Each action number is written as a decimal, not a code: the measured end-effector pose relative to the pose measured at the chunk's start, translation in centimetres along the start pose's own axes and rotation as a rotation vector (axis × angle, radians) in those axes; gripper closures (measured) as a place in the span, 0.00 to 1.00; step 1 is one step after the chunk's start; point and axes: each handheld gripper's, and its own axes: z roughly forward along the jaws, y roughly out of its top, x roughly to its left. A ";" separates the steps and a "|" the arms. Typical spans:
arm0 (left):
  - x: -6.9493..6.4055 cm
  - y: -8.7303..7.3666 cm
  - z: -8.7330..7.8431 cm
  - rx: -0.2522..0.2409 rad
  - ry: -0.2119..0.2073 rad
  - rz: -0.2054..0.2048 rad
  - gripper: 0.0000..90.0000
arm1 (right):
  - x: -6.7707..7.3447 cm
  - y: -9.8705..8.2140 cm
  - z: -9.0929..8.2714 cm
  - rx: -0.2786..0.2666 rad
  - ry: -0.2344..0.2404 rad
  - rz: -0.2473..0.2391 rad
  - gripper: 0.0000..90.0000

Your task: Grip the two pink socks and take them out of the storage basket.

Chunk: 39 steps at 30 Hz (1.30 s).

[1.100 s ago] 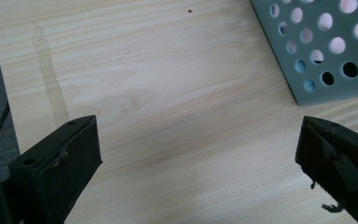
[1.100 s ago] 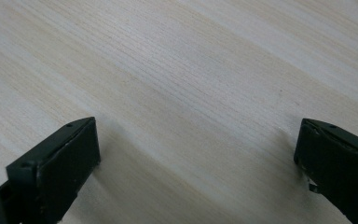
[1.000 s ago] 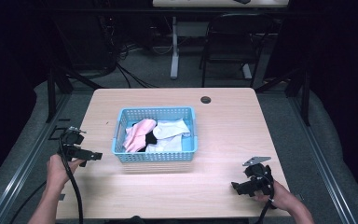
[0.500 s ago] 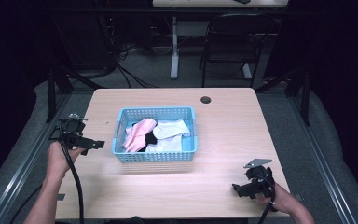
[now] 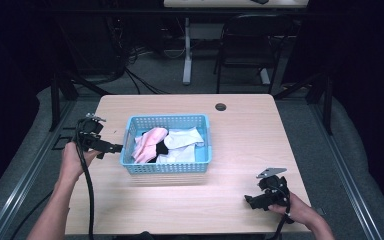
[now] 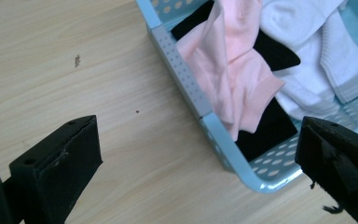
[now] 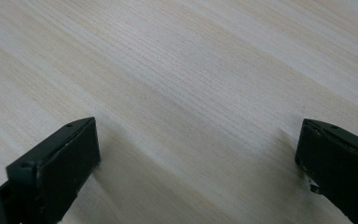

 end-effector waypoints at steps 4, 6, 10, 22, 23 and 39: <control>-0.5 1.1 0.6 0.006 -0.022 0.012 0.00 | -0.1 0.0 0.0 -0.001 0.002 -0.010 0.00; -0.9 1.9 1.0 0.005 -0.027 0.027 0.00 | -0.1 0.0 0.0 0.000 0.005 -0.018 0.00; -1.4 3.4 1.5 0.008 -0.054 0.036 0.04 | -0.2 0.1 0.2 -0.015 0.014 -0.021 0.00; -2.7 7.0 4.6 0.049 -0.091 0.058 0.00 | -0.2 -0.1 0.2 -0.029 0.007 -0.022 0.00; -2.8 7.4 5.1 0.068 -0.083 0.068 0.00 | -0.1 -0.1 0.2 -0.035 0.011 -0.019 0.00; -4.7 8.7 9.4 0.175 0.004 0.100 0.19 | -0.2 -0.2 0.1 -0.028 0.003 -0.027 0.00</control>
